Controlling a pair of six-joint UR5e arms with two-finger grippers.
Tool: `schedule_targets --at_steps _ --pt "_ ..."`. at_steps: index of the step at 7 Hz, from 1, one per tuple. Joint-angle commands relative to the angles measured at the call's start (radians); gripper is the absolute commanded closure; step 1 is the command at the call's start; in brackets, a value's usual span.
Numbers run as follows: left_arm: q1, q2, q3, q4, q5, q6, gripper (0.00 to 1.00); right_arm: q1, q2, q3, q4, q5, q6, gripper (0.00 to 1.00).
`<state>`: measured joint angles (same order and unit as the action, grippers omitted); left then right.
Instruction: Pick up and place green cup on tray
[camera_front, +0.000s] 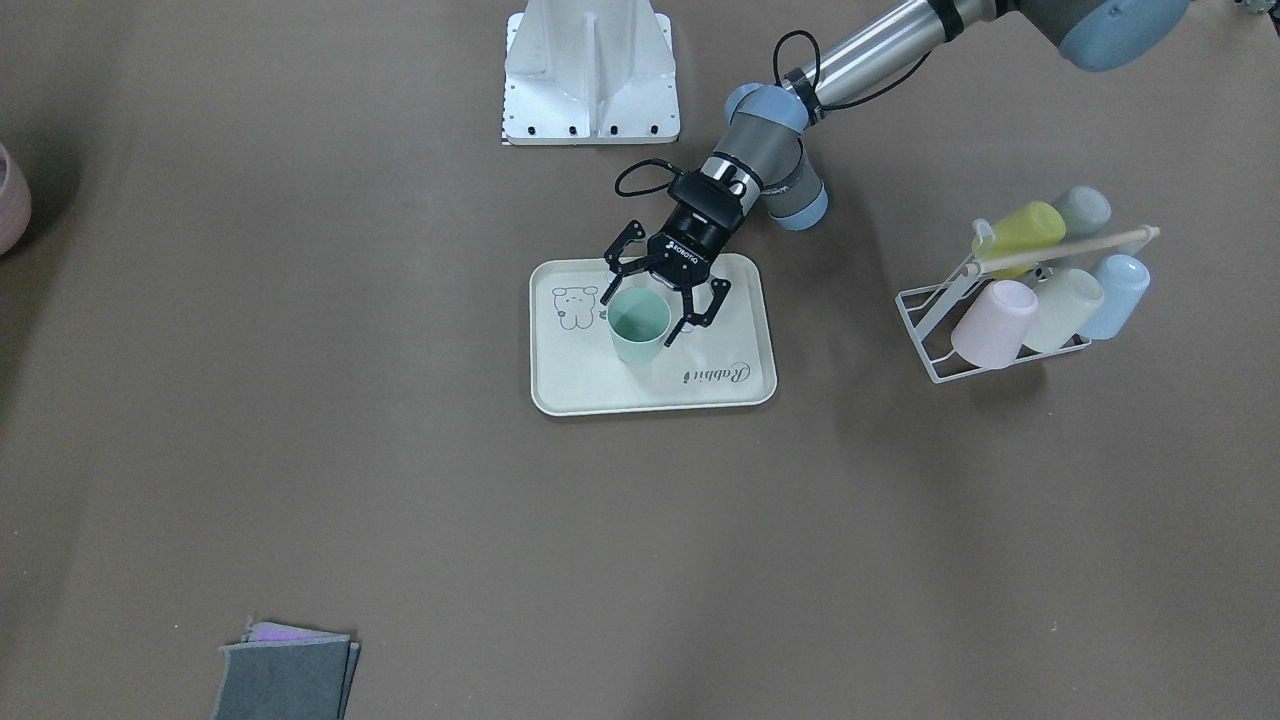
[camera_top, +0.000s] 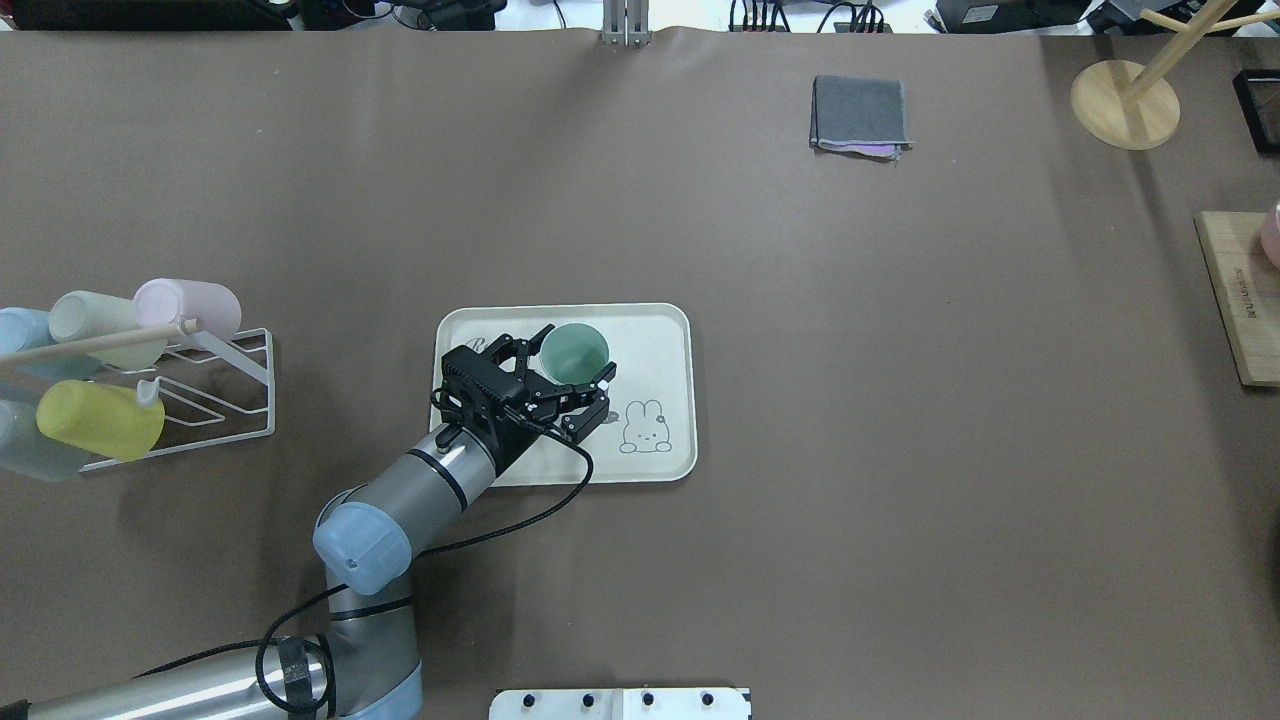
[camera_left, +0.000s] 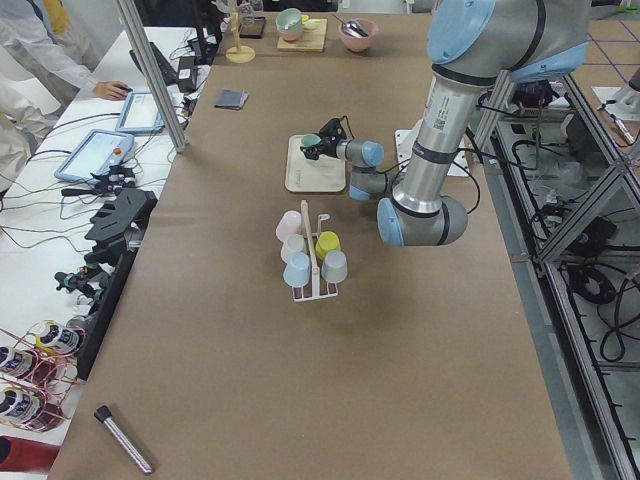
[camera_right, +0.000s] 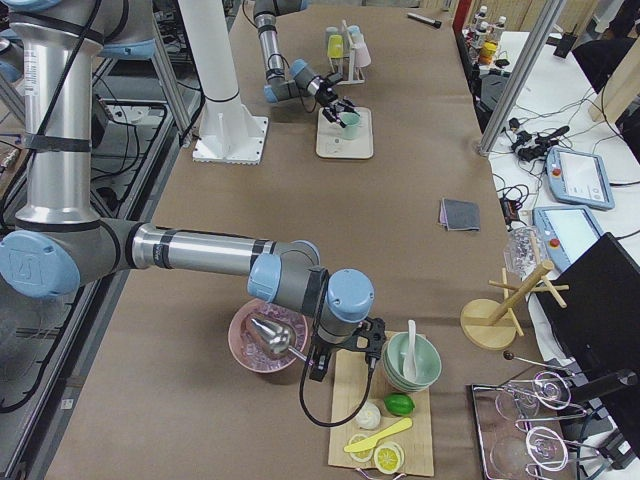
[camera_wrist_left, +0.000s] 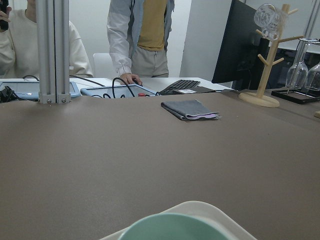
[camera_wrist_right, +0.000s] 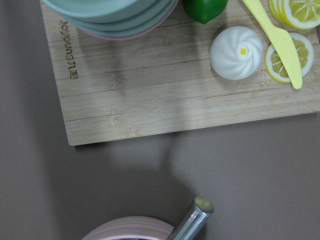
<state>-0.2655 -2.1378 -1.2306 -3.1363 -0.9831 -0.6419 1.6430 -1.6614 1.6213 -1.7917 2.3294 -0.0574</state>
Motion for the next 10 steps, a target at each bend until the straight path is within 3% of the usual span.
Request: schedule_targets --at_steps 1,6,10 --pt "-0.001 -0.002 -0.007 -0.02 -0.005 -0.013 0.02 0.0 0.006 0.0 0.0 -0.004 0.001 0.0" --pt "-0.05 0.001 -0.015 -0.019 -0.04 -0.013 0.02 0.0 0.009 -0.003 0.0 -0.009 0.001 0.0" --pt "-0.179 0.003 -0.03 0.013 -0.208 -0.015 0.02 0.0 0.011 -0.005 0.0 -0.009 -0.001 0.0"
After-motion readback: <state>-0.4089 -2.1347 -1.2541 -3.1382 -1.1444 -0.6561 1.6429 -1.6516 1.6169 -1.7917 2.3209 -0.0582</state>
